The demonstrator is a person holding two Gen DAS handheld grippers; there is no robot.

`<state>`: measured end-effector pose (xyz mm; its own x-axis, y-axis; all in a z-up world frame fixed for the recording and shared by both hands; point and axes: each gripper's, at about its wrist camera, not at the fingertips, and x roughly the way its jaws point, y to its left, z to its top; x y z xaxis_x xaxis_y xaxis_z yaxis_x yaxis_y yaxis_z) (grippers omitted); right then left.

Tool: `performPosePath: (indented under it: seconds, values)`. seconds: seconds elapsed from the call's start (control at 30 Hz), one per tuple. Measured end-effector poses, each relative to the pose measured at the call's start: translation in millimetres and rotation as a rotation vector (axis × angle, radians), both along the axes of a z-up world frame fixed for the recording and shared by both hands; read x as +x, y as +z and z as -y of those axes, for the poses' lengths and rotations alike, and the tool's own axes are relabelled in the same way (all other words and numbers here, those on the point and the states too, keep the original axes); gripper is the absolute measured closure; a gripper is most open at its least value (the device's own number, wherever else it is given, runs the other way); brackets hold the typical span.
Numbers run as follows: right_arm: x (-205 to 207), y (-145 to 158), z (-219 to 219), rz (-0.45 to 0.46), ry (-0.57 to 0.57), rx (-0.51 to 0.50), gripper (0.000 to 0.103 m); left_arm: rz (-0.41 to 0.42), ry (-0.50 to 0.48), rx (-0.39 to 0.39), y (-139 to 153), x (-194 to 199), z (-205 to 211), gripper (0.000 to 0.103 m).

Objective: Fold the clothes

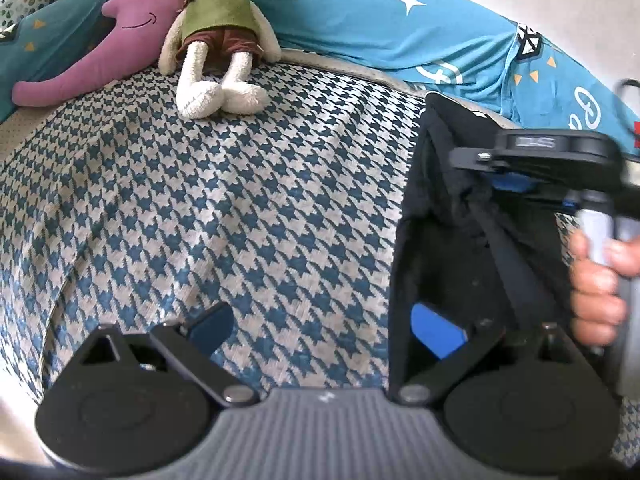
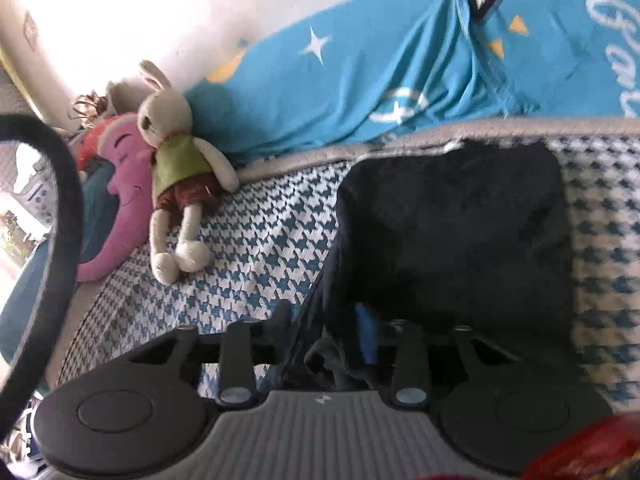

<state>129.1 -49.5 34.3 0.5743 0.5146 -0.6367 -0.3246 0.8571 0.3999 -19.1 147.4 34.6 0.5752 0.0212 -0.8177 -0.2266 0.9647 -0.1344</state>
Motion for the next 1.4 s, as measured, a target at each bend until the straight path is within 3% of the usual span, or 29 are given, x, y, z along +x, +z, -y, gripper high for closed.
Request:
performPosePath:
  seconds: [0.2,0.5,0.57,0.6,0.7,0.93,1.1,1.23,1.4]
  values:
    - [-23,3,18,0.014,0.058,-0.043,0.061,-0.018,0.030,-0.031,-4,0,-2,0.003]
    - [-37,-14,-2,0.131,0.149,-0.202,0.061,-0.052,0.029,-0.008,-14,2,-1,0.003]
    - [-37,-16,-7,0.157,0.155,-0.231,0.067,-0.058,0.034,-0.007,-15,1,-3,0.003]
    - [-37,-16,-8,0.163,0.148,-0.234,0.081,-0.061,0.036,-0.006,-16,1,-4,0.003]
    - [-38,-11,-9,0.168,0.138,-0.213,0.089,-0.069,0.039,-0.016,-17,-1,-5,0.003]
    - [-39,-12,-27,0.175,0.169,-0.185,0.092,-0.071,0.028,-0.018,-16,-2,-3,0.003]
    - [-39,-24,-45,0.164,0.209,-0.173,0.091,-0.077,0.037,-0.013,-17,-1,-3,0.003]
    - [-39,-31,-49,0.159,0.234,-0.171,0.081,-0.086,0.043,-0.010,-18,0,-4,0.003]
    - [-39,-15,-32,0.115,0.207,-0.067,0.082,-0.080,0.036,0.013,-17,1,-1,0.003]
